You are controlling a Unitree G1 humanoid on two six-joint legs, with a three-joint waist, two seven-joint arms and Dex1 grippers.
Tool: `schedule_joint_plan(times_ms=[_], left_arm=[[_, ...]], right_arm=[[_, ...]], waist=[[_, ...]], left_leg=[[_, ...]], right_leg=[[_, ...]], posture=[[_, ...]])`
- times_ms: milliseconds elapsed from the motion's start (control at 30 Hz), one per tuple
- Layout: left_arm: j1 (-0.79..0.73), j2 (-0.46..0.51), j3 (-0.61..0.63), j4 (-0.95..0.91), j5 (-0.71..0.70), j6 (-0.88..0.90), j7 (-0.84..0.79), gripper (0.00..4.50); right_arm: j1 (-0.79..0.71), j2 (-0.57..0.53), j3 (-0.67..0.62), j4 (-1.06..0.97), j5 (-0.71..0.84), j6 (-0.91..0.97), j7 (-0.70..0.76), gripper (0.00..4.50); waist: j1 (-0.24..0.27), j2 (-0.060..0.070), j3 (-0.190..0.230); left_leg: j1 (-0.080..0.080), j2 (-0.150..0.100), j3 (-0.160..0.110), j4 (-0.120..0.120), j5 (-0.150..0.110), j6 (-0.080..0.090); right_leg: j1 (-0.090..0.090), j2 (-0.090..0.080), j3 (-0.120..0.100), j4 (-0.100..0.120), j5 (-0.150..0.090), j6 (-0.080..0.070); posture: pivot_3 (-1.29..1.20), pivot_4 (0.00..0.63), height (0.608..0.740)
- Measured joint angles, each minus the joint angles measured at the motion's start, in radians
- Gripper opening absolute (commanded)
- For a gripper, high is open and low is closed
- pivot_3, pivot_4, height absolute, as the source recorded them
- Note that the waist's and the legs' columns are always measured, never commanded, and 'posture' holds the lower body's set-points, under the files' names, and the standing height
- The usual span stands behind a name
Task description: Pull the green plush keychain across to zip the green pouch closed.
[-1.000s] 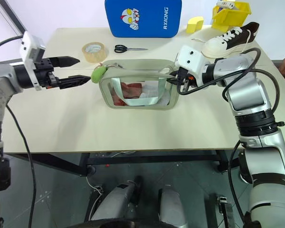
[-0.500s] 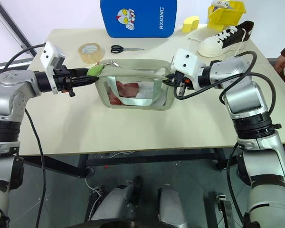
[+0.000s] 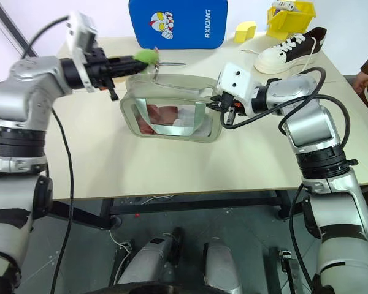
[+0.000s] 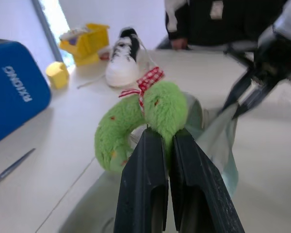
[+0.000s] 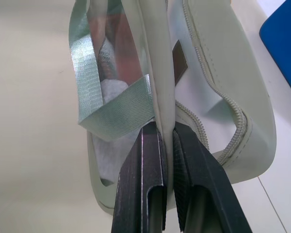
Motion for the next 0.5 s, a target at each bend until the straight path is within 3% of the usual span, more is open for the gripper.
schedule_joint_plan(times_ms=[67, 100, 167, 300, 500], left_arm=[[0.018, -0.011, -0.034, 0.007, 0.035, -0.038, -0.006, 0.02], [0.022, -0.013, -0.038, 0.015, 0.042, -0.05, -0.007, 0.34], [0.019, -0.011, -0.036, 0.027, 0.049, -0.055, -0.008, 1.0], [0.017, 0.033, -0.036, 0.03, 0.069, -0.069, -0.032, 2.89], [0.023, 0.158, -0.028, -0.051, 0.061, -0.021, -0.114, 2.89]], right_arm=[[0.0, 0.002, 0.0, 0.0, 0.0, 0.0, -0.001, 0.0], [0.0, 0.002, 0.0, 0.001, 0.0, 0.0, -0.001, 0.0], [0.0, 0.002, 0.0, 0.001, 0.0, 0.0, -0.001, 0.0], [0.0, 0.002, 0.0, 0.001, 0.0, -0.002, -0.001, 0.0], [-0.005, 0.003, 0.002, 0.011, -0.001, -0.007, 0.0, 0.0]], waist=[[0.0, 0.0, 0.0], [0.0, 0.0, 0.0], [0.001, 0.0, 0.0], [0.001, 0.0, 0.0], [0.002, 0.0, 0.0]], left_leg=[[0.0, 0.0, 0.0, 0.0, 0.0, 0.0], [0.0, 0.0, 0.0, 0.0, 0.0, 0.0], [0.0, 0.0, 0.0, 0.0, -0.002, 0.002], [0.0, 0.0, 0.0, 0.001, -0.003, 0.002], [0.0, 0.0, 0.0, 0.001, -0.003, 0.002]], right_leg=[[-0.001, 0.0, 0.0, 0.0, 0.0, 0.0], [-0.001, 0.0, 0.0, 0.0, 0.0, 0.0], [-0.002, 0.0, 0.0, 0.0, 0.0, 0.0], [-0.003, 0.0, 0.0, 0.0, 0.0, 0.0], [-0.004, 0.001, 0.0, 0.0, 0.0, 0.0]], posture=[[0.0, 0.15, 0.74], [0.0, 0.15, 0.74], [0.0, 0.15, 0.74], [0.0, 0.15, 0.74], [0.0, 0.15, 0.74]])
